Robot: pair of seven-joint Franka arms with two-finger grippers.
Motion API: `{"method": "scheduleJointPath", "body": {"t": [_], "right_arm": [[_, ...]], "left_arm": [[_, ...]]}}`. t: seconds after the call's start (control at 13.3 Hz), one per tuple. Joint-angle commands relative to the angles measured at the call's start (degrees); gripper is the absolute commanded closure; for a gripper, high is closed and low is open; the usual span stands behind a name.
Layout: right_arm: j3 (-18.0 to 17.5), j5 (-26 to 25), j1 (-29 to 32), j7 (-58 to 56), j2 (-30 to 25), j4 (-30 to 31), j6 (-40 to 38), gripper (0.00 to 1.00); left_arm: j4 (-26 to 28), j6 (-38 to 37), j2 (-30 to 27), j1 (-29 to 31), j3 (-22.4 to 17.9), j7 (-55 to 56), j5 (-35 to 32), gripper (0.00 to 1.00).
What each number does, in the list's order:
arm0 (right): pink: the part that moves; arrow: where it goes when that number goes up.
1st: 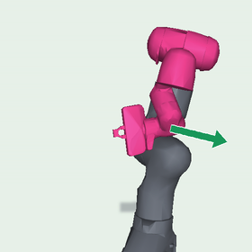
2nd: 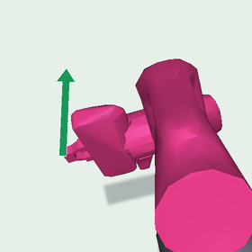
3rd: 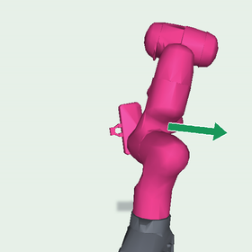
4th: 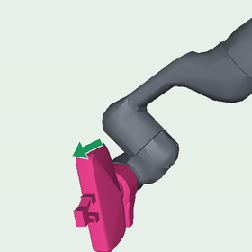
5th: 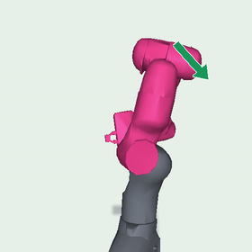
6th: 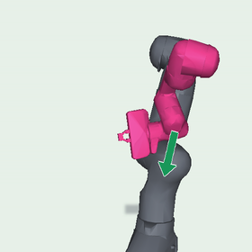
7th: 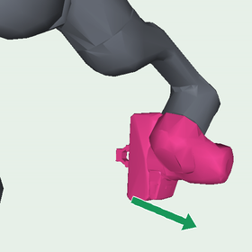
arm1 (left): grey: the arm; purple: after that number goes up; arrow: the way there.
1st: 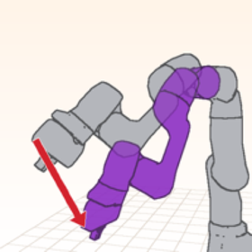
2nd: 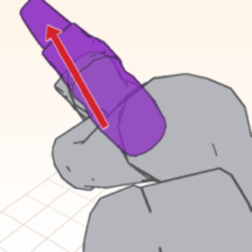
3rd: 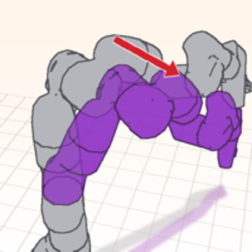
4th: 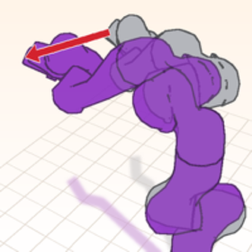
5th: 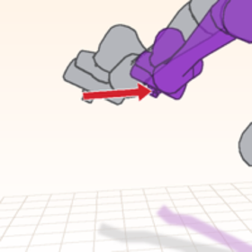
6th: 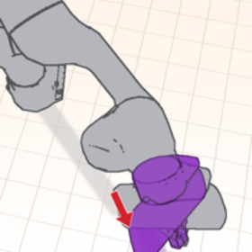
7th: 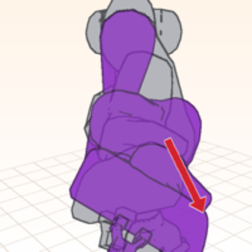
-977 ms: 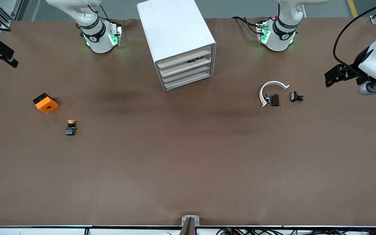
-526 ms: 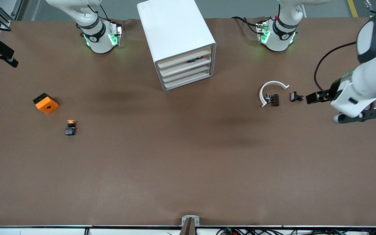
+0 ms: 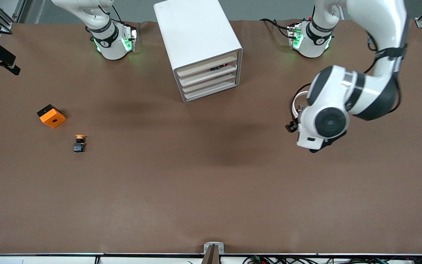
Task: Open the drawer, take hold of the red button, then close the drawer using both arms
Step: 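Move the left gripper toward the white cabinet's drawer handle, then pull the drawer open with the left gripper while the right gripper approaches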
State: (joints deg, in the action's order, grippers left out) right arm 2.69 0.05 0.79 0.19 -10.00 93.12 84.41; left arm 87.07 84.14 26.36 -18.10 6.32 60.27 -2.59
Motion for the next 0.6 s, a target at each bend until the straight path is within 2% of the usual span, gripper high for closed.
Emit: {"method": "scheduleJointPath", "body": {"t": [0.0,0.3,0.53], "right_arm": [[-0.4,0.5,0.9,0.1,-0.5,-1.0,-0.3,0.0],[-0.4,0.6,1.1,0.3,0.7,-1.5,-0.7,0.0],[-0.4,0.6,1.1,0.3,0.9,-1.5,-0.3,0.0]], "left_arm": [[-1.5,-0.5,4.9,-3.8,-0.3,10.5,3.1,0.0],[-2.1,1.1,9.5,-4.3,-0.3,30.4,15.4,0.0],[-2.0,0.8,12.1,-4.5,-0.3,36.7,17.9,0.0]]}}
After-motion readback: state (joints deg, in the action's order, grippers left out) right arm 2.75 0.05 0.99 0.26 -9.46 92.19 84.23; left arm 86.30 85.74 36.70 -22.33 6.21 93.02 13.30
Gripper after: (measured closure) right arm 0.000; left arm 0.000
